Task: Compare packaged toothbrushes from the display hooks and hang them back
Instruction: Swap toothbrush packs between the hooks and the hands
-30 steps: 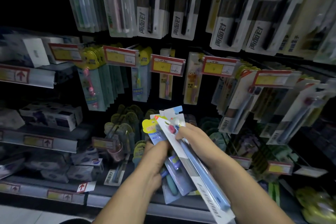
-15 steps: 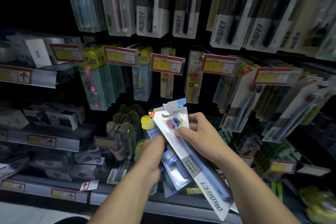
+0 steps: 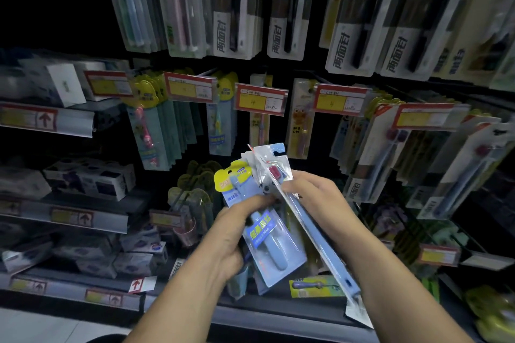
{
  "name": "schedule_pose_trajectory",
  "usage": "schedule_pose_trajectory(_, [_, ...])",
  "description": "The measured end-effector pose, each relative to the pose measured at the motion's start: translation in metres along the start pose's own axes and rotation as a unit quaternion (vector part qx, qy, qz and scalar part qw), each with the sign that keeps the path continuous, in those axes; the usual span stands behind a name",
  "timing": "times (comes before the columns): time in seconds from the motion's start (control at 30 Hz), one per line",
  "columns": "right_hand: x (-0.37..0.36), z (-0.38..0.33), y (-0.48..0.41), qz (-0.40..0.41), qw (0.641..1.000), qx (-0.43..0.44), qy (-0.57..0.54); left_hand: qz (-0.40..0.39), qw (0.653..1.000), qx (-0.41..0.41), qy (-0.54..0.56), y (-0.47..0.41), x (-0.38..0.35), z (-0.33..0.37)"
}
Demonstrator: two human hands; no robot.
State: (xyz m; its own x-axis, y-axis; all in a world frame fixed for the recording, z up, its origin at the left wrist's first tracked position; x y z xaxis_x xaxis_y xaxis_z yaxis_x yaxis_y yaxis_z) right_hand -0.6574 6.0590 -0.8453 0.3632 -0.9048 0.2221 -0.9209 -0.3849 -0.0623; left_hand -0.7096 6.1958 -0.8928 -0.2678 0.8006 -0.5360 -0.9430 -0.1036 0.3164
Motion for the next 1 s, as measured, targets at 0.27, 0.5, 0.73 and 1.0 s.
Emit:
schedule_pose_trajectory(0.27, [-0.009,-0.004,0.005,-0.045,0.998,0.010,0.049,0.032,0.999,0.010,-0.003,-0.004,0.007,-0.011])
schedule_pose_trajectory(0.5, [-0.011,0.001,0.009,0.030,0.994,0.016,0.106,0.102,0.995,-0.021,0.001,-0.010,0.015,-0.021])
schedule_pose_trajectory(0.73, [-0.003,-0.006,0.014,-0.050,0.974,0.031,0.219,0.118,0.992,-0.035,0.009,-0.007,0.013,-0.015])
schedule_pose_trajectory(1.0, [0.006,-0.005,0.010,-0.013,0.988,0.013,0.151,0.110,0.993,-0.039,0.014,-0.006,0.011,-0.010])
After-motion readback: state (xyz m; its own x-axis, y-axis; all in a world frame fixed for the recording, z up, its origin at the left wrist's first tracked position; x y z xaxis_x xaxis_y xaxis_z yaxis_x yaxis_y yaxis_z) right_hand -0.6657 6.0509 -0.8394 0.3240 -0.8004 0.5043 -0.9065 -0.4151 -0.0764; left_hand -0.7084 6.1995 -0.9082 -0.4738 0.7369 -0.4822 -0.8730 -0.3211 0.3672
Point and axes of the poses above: each hand's wrist, its own y-axis away from the middle knuckle, its own x-axis out of the back of the hand, z = x × y, the point moved 4 cm from there along -y, towards the middle knuckle, and after that the axes turned 4 degrees about y, right-handed, at the moved point
